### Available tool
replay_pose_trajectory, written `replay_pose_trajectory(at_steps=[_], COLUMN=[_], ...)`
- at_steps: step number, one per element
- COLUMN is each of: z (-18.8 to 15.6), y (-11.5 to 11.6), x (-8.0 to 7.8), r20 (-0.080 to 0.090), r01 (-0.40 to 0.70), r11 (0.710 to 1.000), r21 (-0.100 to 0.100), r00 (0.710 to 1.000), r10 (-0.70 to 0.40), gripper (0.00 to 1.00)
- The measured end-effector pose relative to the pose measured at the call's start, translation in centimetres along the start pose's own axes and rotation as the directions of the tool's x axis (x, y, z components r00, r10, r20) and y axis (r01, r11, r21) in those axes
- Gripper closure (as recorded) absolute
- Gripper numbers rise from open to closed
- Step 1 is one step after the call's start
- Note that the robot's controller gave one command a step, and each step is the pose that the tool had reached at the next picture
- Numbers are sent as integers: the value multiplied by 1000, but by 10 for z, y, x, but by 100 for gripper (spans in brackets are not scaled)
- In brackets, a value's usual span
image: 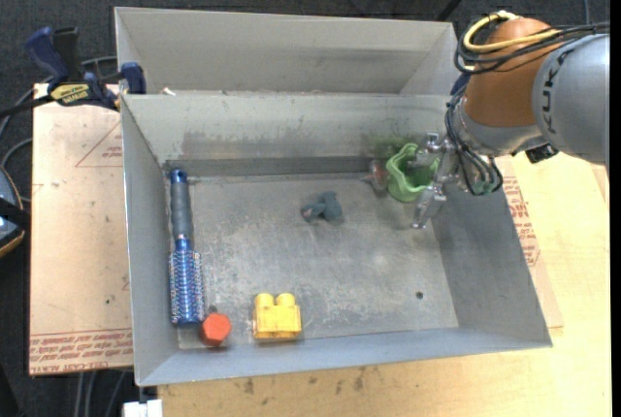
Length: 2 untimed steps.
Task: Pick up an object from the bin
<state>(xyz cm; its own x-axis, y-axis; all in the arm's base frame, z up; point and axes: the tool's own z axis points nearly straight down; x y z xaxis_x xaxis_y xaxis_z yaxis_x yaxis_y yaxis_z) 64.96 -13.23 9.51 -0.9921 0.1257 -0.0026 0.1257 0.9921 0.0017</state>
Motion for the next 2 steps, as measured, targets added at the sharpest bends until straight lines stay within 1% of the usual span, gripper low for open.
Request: replay_pose_trajectory(at_steps=[1,2], z=[18,14], y=[3,2], x=[8,4], r20=[8,28], r01=[-144,-144], r11=[990,990], r21=[-5,-4], r00=[990,989], r10=[144,144], gripper=[0,100])
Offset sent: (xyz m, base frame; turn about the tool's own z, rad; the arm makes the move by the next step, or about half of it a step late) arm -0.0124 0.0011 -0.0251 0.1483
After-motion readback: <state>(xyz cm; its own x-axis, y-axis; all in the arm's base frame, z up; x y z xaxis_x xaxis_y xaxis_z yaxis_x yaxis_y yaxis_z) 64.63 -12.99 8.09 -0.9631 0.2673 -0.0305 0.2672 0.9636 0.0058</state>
